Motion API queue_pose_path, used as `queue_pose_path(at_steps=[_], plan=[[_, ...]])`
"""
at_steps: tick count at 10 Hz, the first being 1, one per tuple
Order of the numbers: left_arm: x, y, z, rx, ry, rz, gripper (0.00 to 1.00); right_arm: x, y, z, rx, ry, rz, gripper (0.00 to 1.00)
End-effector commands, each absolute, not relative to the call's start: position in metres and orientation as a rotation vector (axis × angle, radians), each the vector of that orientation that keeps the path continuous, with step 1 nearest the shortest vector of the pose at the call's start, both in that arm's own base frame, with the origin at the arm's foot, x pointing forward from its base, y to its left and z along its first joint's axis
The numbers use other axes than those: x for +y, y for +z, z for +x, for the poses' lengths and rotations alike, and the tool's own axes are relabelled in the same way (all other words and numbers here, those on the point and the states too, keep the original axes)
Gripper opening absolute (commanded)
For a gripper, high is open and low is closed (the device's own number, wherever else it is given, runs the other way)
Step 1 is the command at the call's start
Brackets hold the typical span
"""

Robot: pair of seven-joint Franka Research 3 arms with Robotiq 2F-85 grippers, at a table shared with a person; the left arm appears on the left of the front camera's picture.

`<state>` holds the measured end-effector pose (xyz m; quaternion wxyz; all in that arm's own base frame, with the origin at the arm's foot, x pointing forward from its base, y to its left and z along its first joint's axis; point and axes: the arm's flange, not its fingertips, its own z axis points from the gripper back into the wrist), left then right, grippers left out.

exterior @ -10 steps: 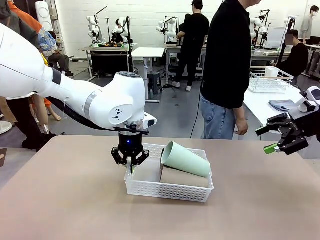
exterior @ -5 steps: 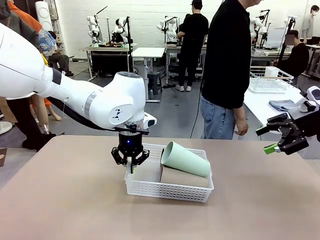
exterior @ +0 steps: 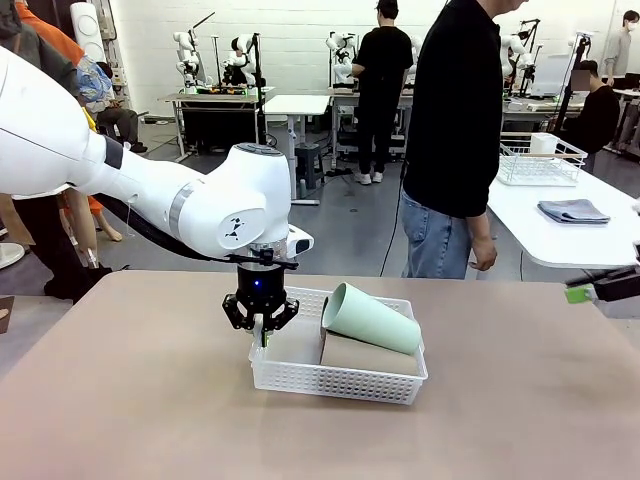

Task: Clean and organize the cups into the basket.
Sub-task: Move the Organizing basket back to the left side of the table.

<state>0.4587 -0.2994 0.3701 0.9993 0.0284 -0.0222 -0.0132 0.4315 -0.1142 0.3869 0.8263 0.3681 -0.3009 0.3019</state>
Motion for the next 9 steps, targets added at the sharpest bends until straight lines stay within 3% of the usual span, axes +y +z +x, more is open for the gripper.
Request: queue_pose_path(at_steps=[1, 3, 4, 8, 9], plan=[[-0.300, 0.373, 0.458, -0.051, -0.022, 0.059, 0.00, -0.123, 0.398, 0.414, -0.493, 0.466, 0.856, 1.00], [-0.300, 0.373, 0.458, -0.051, -0.022, 0.059, 0.00, -0.147, 0.418, 0.388, -0.596, 0.448, 0.830, 1.00], [-0.300, 0.373, 0.458, -0.051, -0.022, 0.059, 0.00, -0.137, 0.383, 0.414, -0.501, 0.462, 0.812, 1.00], [-0.300, 0.373, 0.458, -0.051, -0.022, 0.059, 0.00, -0.142, 0.392, 0.407, -0.503, 0.449, 0.827, 1.00], [-0.300, 0.373, 0.458, -0.051, -0.022, 0.059, 0.00, -0.163, 0.402, 0.404, -0.437, 0.256, 1.141, 1.00]])
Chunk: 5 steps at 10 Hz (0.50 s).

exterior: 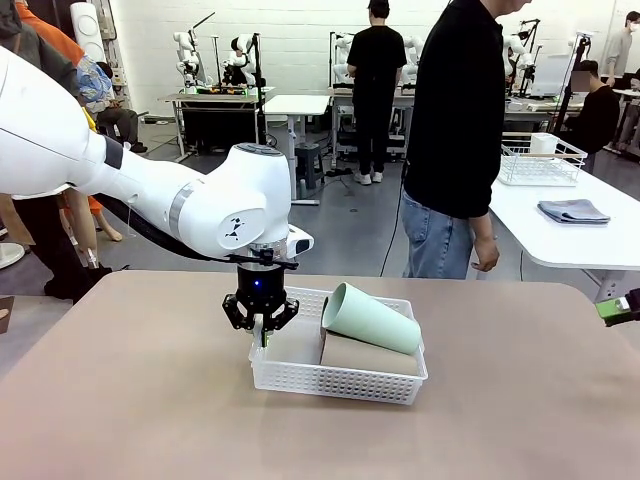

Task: Clean and organize the cups into the basket.
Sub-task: Move the Organizing basket back to the left side of the table.

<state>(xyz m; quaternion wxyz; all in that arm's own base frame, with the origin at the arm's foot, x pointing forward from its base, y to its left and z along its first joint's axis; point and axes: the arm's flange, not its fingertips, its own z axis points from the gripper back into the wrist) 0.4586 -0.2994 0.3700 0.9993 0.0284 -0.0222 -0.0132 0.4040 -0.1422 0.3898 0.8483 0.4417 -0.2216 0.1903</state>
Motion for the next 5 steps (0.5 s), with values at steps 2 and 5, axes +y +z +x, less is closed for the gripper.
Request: queue_pose_path(at_steps=[2, 5], plan=[[-0.300, 0.373, 0.458, -0.051, -0.022, 0.059, 0.00, -0.222, 0.414, 0.386, -0.398, -0.010, 1.420, 1.00], [-0.300, 0.373, 0.458, -0.051, -0.022, 0.059, 0.00, -0.288, 0.411, 0.360, -0.297, -0.218, 1.555, 1.00]])
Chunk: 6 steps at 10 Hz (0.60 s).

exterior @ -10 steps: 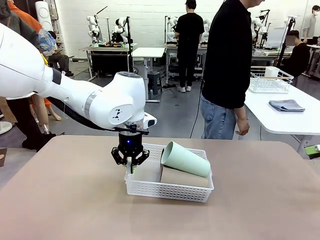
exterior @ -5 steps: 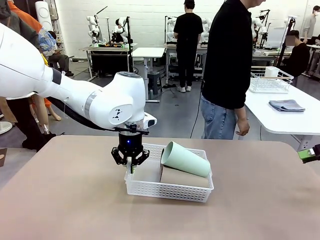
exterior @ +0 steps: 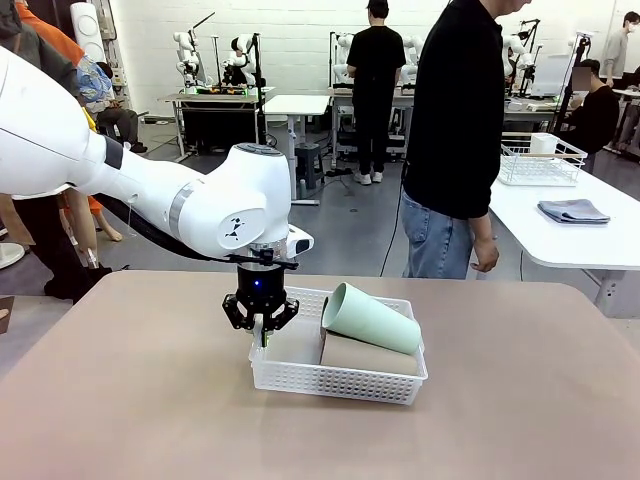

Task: Clean and organize the cups into the basket.
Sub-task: Move the Organizing basket back to the left side of the table.

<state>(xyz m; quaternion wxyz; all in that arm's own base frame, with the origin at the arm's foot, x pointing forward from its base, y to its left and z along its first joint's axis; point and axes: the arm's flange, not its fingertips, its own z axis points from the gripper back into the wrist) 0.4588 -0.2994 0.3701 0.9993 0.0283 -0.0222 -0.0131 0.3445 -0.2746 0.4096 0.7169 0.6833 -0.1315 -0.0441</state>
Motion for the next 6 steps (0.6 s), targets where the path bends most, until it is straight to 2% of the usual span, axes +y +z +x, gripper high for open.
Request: queue_pose_path(at_steps=[1, 3, 6], plan=[[-0.300, 0.373, 0.458, -0.051, -0.022, 0.059, 0.00, -0.295, 0.407, 0.354, -0.273, -0.250, 1.503, 1.00], [-0.300, 0.373, 0.458, -0.051, -0.022, 0.059, 0.00, -0.307, 0.399, 0.344, -0.161, -0.282, 1.380, 1.00], [-0.300, 0.373, 0.458, -0.051, -0.022, 0.059, 0.00, -0.322, 0.395, 0.338, -0.135, -0.230, 1.454, 1.00]])
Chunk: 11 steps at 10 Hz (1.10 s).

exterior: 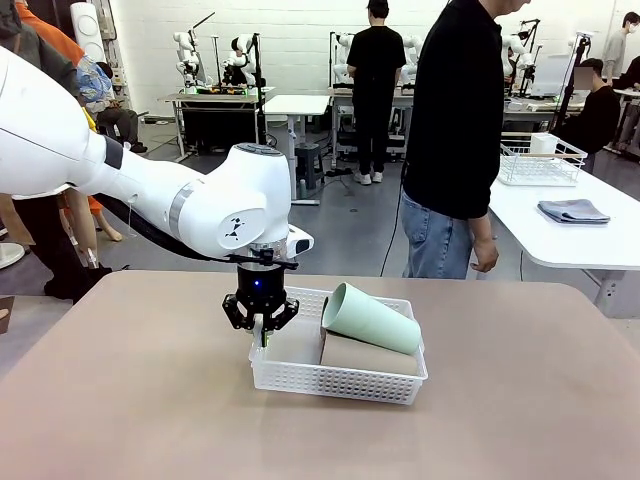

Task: Clean and organize the cups into the basket.
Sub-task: Move the Organizing basket back to the left side of the table.

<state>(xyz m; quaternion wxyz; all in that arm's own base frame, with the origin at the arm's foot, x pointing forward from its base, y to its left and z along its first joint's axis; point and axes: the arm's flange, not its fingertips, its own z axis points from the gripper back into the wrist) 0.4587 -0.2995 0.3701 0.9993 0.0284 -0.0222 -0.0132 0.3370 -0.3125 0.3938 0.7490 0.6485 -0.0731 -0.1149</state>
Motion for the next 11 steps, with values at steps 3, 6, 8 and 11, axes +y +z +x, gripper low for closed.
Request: queue_pose_path(at_steps=[3, 6, 8, 11], plan=[[-0.300, 0.373, 0.458, -0.051, -0.022, 0.059, 0.00, -0.313, 0.395, 0.336, -0.153, -0.244, 1.433, 1.00], [-0.300, 0.373, 0.458, -0.051, -0.022, 0.059, 0.00, -0.313, 0.395, 0.336, -0.153, -0.244, 1.433, 1.00], [-0.299, 0.370, 0.459, -0.044, -0.026, 0.057, 0.06, -0.313, 0.395, 0.336, -0.153, -0.244, 1.433, 1.00], [-0.194, 0.388, 0.477, -0.025, -0.128, 0.071, 0.06, -0.313, 0.395, 0.336, -0.153, -0.244, 1.433, 1.00]])
